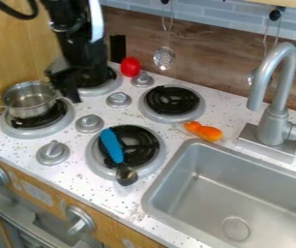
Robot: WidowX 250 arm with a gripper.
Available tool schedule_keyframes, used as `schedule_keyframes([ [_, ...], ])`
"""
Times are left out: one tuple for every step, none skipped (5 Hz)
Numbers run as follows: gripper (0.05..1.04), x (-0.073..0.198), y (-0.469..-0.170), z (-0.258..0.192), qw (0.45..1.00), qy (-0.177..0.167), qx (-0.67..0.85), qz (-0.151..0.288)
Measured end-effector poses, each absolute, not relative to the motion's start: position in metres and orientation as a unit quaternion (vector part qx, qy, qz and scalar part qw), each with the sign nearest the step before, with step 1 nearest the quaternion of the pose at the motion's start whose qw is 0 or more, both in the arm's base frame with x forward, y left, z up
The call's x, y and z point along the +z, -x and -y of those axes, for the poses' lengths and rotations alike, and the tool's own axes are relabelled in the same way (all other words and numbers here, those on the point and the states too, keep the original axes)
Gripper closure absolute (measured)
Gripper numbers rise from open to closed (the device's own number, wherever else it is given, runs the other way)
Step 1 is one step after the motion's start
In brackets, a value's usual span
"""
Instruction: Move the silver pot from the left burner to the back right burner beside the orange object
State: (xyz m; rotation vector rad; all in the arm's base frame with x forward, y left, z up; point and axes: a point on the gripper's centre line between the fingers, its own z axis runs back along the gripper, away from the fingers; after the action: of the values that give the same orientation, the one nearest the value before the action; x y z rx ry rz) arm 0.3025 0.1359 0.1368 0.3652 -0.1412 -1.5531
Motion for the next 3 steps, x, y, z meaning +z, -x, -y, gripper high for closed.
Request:
schedule_keyframes([
  [0.079,0.134,-0.283,-0.176,0.76,-0.18,-0.622,0.056],
  [0.079,0.122,-0.27,-0.21,0.807,-0.172,-0.564,0.04],
  [0.079,0.104,-0.266,-0.249,0.846,-0.151,-0.511,0.022],
])
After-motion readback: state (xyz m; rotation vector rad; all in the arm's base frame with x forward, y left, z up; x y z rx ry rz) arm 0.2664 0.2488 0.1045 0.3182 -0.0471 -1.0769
